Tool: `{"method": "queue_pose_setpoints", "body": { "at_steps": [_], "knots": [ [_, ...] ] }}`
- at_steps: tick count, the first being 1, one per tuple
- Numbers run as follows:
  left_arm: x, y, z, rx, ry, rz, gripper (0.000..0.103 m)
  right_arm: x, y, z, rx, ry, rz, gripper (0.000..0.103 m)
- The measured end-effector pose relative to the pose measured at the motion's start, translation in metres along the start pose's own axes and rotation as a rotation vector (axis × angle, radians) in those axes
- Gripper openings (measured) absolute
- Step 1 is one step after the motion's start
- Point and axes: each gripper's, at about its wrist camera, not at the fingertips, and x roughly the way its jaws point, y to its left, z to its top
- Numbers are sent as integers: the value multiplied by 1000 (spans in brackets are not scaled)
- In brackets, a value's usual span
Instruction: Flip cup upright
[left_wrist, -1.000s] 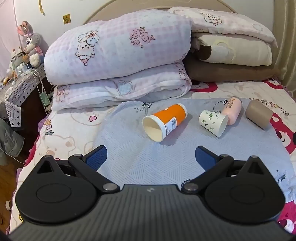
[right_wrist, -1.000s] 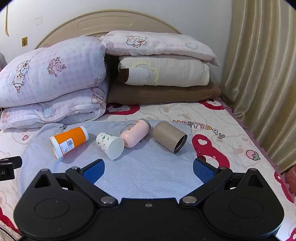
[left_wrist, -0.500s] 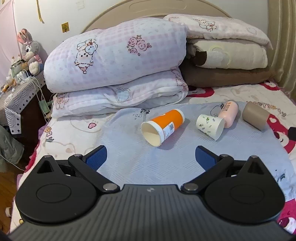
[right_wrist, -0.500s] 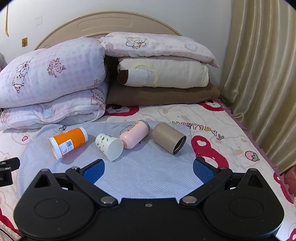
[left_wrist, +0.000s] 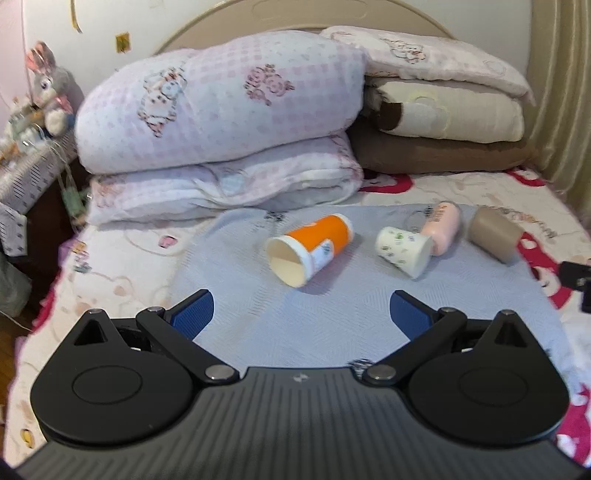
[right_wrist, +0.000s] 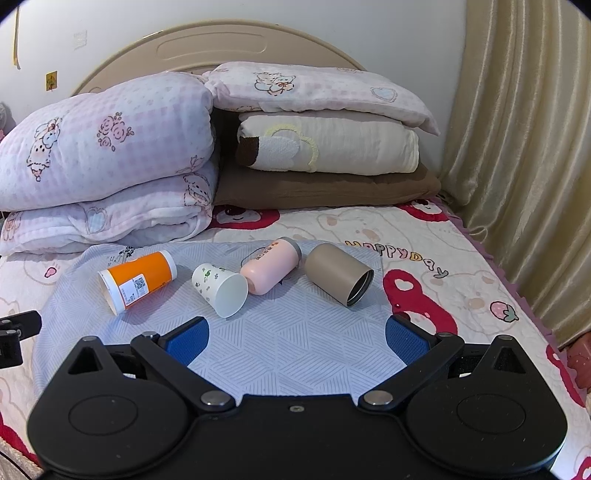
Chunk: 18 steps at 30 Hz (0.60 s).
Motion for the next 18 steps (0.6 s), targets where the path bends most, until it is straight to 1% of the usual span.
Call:
{"method": "queue_pose_setpoints", "body": {
  "at_steps": [1,3,8,18],
  "knots": [
    [-1,0,0,-6,3,-18,103,0,0,-1,0,0,0,103],
    [-3,-1,0,-7,2,-30,103,1,1,-1,-3,2,0,103],
    [-3,-7,0,17,-2,-18,103,1,2,-2,-7,3,-1,103],
    [0,-3,2,17,12,-4,103,1,3,-1,-8,1,-5,103]
  ]
}}
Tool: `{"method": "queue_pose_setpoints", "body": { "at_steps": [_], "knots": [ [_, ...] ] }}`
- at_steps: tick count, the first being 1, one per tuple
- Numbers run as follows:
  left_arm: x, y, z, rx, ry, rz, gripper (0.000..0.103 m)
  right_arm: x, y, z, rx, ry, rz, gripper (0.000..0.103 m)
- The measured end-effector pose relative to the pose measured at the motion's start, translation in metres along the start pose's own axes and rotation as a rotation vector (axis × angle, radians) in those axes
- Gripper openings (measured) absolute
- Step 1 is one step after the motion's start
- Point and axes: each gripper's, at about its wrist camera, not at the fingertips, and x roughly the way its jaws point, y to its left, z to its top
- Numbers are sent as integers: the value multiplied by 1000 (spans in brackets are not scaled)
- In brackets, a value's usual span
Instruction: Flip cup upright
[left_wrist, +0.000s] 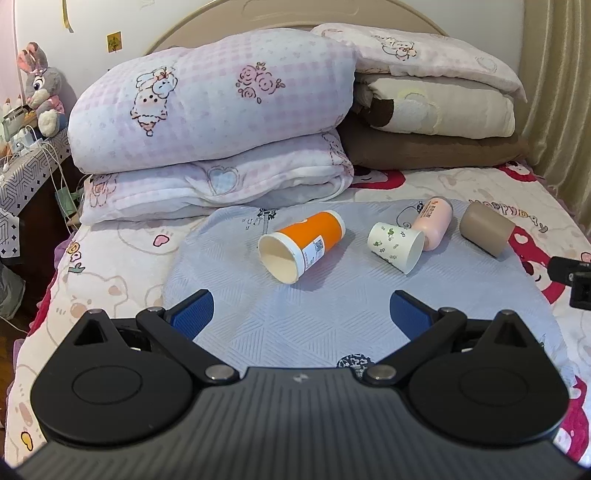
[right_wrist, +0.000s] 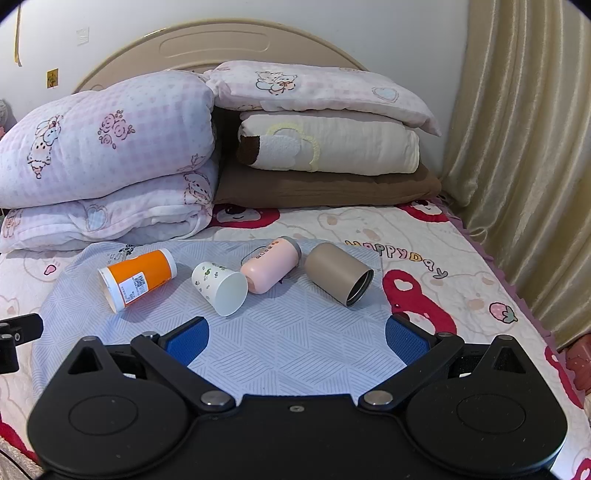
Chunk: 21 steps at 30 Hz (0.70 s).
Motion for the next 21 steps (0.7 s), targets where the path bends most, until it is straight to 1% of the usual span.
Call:
{"method": "queue_pose_setpoints", "body": {
  "at_steps": [12,17,21],
  "knots": [
    [1,2,-2,-19,3,-11,103,0,-2,0,-1,3,0,103],
    [3,3,-2,-16,5,15,103,1,-2,0,-2,2,1,103],
    [6,6,-1,-26,15,11,103,2,-4,-1,1,8,8,103]
  ]
}}
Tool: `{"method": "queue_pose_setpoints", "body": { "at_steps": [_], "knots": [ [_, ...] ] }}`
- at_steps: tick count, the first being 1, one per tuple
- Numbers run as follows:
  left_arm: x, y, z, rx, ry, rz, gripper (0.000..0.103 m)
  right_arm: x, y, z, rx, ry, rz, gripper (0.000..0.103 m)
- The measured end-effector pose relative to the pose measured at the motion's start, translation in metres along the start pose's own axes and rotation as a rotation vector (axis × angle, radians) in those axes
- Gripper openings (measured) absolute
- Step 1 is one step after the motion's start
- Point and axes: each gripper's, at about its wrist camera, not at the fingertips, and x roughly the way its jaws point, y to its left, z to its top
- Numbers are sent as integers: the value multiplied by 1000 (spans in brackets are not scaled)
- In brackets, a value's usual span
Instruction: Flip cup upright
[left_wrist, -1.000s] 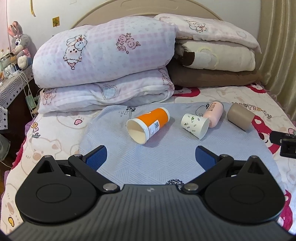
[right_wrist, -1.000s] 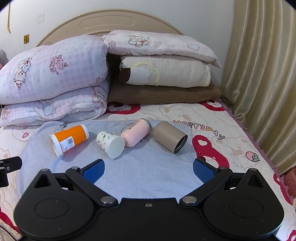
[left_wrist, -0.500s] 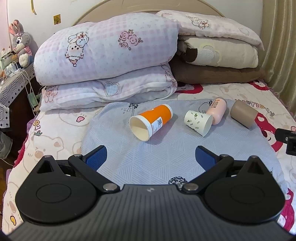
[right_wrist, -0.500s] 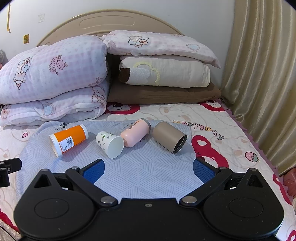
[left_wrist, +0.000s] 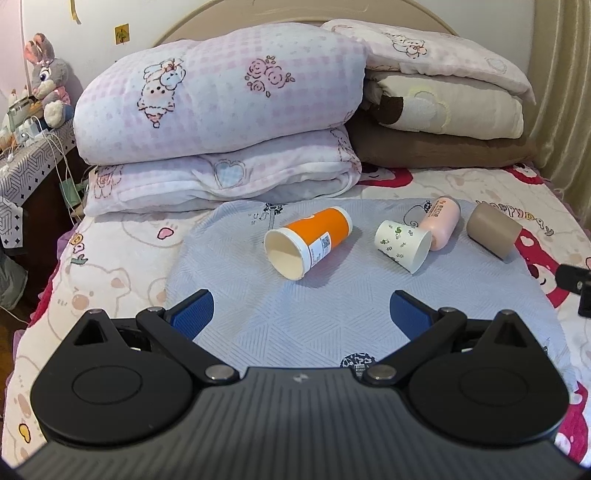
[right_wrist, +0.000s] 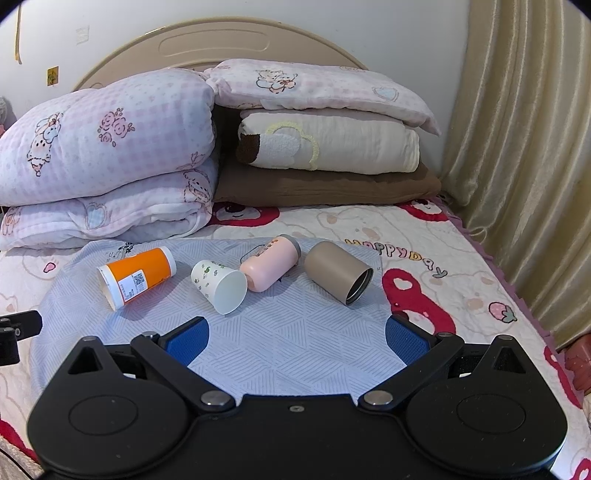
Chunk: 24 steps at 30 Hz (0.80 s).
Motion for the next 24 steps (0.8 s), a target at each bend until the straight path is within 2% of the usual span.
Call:
{"method": "queue_pose_setpoints", "body": {
  "at_steps": [9,11,13,16,19,21,24],
  "knots": [
    [1,-1,0,9,17,-3,103,-2,6,-3,-28,4,27,103],
    [-2,3,5,17,19,-30,103,-6,7,0,-41,-12,66,103],
    [-4,8,12,18,21,-60,103,-11,7,6,-74,-37,152,103],
    [-5,23,29,19,21,-136,103,-11,5,20,-162,-39,293,103],
    [-2,37,50,-22,-7,-151,103,-7,5,45,-257,-82,396,103],
    [4,40,62,-27,-27,-133,103,2,15,68,-356,-100,371,103],
    [22,42,78,-52,-27,-113,103,25,45,94,-611,-106,341,102]
  ]
}}
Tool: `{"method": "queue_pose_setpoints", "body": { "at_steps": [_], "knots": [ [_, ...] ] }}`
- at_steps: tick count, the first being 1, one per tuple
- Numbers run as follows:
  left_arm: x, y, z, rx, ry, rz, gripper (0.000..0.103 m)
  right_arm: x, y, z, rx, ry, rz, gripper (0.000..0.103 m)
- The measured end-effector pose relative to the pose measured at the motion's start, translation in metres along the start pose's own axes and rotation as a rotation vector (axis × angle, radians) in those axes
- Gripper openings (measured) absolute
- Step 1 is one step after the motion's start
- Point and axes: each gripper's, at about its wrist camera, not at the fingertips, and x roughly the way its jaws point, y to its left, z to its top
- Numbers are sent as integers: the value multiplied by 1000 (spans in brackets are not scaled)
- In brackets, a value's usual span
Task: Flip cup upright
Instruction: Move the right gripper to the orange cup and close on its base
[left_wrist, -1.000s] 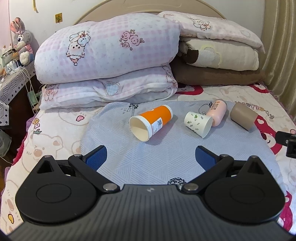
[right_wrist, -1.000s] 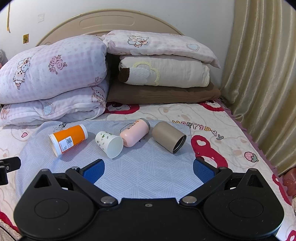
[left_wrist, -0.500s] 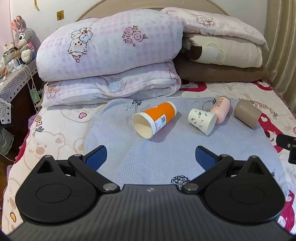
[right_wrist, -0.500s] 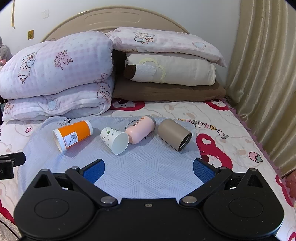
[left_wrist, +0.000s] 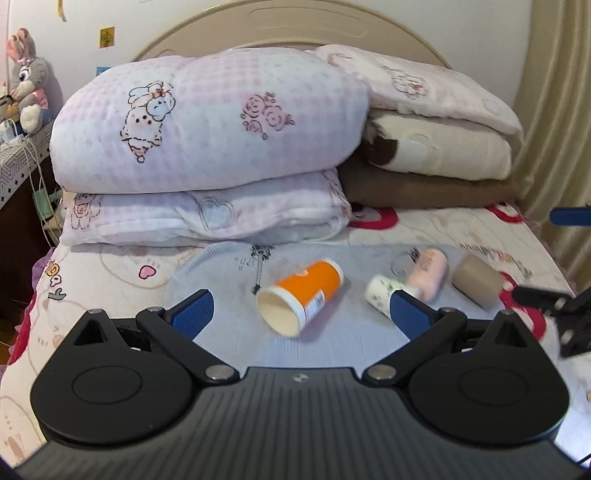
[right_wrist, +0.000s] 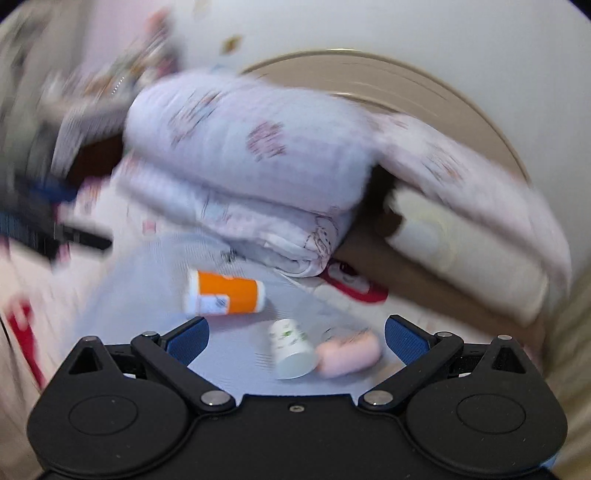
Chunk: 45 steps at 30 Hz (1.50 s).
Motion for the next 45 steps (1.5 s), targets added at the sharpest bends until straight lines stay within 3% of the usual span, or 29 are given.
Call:
{"method": "queue_pose_setpoints", "body": {
  "at_steps": [4,8,11,14,19,26,34,42,45],
  "knots": [
    [44,24,11,-168,97,-51,103,44,16,28,-256,53,79,102],
    [87,46,-8,-291,171,-37,101,87,46,40,-412,139,210,101],
    [118,58,-27,-307,219,-69,100,118,66,42,-490,195,261,101],
    [145,70,-44,-342,237,-83,100,154,72,39,-500,197,296,97],
    [183,77,-63,-329,225,-174,97,186,73,25,-602,204,291,97],
    [203,79,-74,-336,243,-238,96,232,76,7,-674,277,328,96],
    [201,82,-82,-293,195,-237,96,254,98,-4,-860,153,273,96],
    [206,103,-95,-353,173,-262,96,273,116,-9,-1083,76,238,94],
    [208,115,-97,-398,166,-293,96,282,120,-4,-1112,67,243,90]
  ]
}}
